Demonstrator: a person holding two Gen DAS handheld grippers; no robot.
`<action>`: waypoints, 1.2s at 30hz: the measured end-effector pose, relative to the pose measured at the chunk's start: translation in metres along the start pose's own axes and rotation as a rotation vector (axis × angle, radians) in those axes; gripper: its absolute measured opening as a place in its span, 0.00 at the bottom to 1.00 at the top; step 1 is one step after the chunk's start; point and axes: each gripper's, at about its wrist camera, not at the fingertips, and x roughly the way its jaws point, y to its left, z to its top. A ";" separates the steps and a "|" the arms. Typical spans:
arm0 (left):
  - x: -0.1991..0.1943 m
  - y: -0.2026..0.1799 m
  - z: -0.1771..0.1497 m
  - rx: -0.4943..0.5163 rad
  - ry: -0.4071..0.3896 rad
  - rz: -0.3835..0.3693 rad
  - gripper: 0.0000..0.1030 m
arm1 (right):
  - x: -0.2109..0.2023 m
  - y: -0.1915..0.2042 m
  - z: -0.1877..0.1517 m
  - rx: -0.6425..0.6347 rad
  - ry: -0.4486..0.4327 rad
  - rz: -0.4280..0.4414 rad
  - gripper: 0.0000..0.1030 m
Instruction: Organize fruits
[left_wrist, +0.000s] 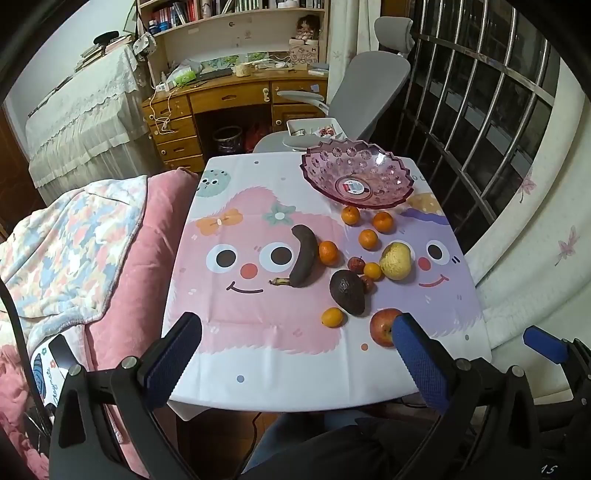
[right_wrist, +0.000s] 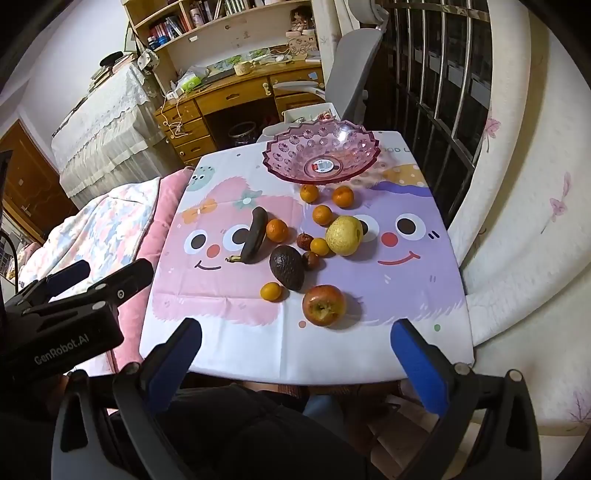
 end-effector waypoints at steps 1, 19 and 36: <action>0.001 0.001 0.006 0.000 0.000 0.000 0.99 | 0.000 0.000 0.000 0.000 0.001 0.000 1.00; 0.013 0.010 0.019 -0.004 0.015 -0.026 0.99 | 0.005 -0.002 0.006 0.005 0.009 0.006 1.00; 0.030 0.023 0.027 0.006 -0.017 -0.060 0.99 | 0.026 0.002 0.018 0.039 -0.005 -0.003 1.00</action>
